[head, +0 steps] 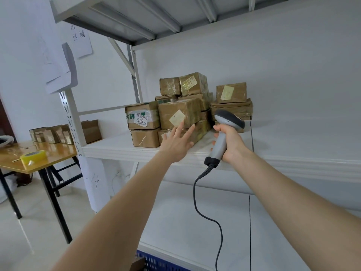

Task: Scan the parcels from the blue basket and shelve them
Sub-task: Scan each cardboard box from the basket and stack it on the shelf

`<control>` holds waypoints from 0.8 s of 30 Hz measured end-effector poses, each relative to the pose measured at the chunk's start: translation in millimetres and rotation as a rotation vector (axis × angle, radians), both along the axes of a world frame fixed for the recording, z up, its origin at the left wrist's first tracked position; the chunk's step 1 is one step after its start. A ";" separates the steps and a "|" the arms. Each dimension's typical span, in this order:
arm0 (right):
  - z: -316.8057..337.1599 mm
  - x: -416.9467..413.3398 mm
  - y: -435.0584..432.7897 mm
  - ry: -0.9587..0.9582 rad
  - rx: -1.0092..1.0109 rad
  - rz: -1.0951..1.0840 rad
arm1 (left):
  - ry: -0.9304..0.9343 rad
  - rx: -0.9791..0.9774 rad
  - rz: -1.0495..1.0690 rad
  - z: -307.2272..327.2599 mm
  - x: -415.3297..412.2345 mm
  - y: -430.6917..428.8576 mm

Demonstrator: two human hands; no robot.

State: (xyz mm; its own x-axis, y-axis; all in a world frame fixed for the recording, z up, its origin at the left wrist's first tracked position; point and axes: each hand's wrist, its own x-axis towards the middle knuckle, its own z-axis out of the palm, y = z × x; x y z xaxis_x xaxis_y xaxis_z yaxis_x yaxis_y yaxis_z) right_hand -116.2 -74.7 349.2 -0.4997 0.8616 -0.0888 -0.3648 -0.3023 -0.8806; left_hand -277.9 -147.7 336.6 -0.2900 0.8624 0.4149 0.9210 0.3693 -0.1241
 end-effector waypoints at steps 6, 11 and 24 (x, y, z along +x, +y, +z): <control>-1.3 -0.8 -19.9 0.013 0.015 0.036 | -0.063 0.095 0.015 -4.8 1.4 -23.8; -12.1 6.0 -51.9 0.031 0.022 0.063 | -0.097 0.125 0.027 -13.6 11.7 -56.5; -147.5 6.5 -141.2 -0.184 0.054 0.202 | -0.352 -0.043 0.197 -167.4 22.2 -158.8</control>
State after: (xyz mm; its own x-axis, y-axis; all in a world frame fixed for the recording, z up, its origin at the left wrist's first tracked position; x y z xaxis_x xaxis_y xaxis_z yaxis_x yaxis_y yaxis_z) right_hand -109.7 -215.9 201.6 -0.6413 0.7524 -0.1503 -0.1349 -0.3034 -0.9433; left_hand -255.7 -306.5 169.1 -0.5698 0.7904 0.2251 0.8217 0.5448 0.1673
